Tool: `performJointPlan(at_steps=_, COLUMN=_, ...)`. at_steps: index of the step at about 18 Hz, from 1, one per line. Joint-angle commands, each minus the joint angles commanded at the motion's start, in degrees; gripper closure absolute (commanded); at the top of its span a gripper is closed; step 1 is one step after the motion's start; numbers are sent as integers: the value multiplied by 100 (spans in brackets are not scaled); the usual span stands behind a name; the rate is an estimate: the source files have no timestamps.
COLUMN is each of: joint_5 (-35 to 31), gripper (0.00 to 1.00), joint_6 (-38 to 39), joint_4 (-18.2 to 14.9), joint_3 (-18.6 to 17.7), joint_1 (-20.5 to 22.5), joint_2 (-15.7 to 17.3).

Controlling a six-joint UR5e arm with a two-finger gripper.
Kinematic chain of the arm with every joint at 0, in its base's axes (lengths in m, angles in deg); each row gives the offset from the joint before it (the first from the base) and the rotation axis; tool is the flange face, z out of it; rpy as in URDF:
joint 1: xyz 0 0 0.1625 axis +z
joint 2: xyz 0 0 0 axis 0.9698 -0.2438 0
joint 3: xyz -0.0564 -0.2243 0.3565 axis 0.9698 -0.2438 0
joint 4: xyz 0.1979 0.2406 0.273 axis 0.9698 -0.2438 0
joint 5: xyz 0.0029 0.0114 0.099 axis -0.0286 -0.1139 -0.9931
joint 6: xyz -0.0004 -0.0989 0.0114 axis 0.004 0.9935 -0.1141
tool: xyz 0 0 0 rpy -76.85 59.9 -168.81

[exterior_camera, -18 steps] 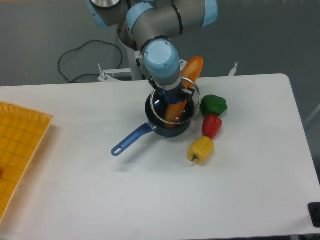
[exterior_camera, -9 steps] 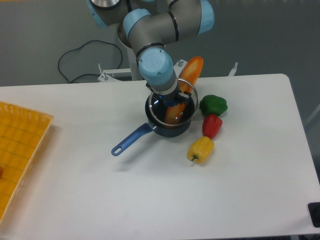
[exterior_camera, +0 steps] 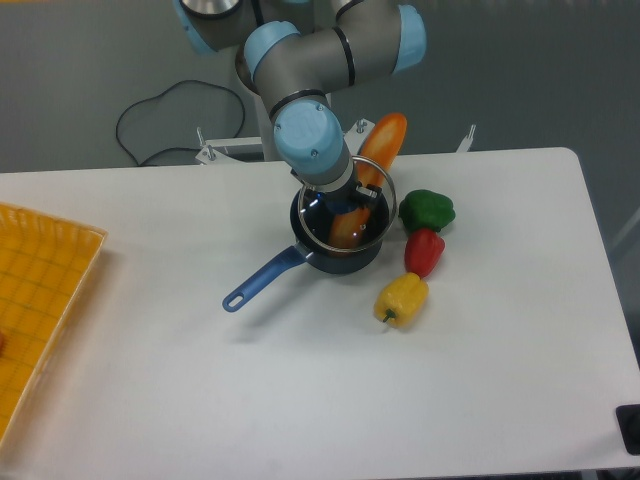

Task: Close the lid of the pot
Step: 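Lower the glass lid onto the saucepan rim around the orange vegetable, then release the lid knob and raise the gripper away from the saucepan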

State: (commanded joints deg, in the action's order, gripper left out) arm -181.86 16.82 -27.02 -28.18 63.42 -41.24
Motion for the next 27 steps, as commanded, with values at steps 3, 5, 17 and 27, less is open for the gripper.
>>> performJointPlan(at_steps=3, joint_5=-9, gripper=22, joint_6=-9, joint_4=0, joint_3=9, joint_1=0, joint_2=0)
performJointPlan(at_steps=5, joint_5=-18, gripper=16, joint_6=-9, joint_4=0, joint_3=0, joint_1=0, joint_2=0)
performJointPlan(at_steps=17, joint_5=9, gripper=0, joint_6=-9, joint_4=9, joint_3=202, joint_1=9, joint_2=26)
performJointPlan(at_steps=27, joint_5=756, gripper=0, joint_6=0, joint_4=35, joint_3=1352, joint_1=465, joint_2=-17)
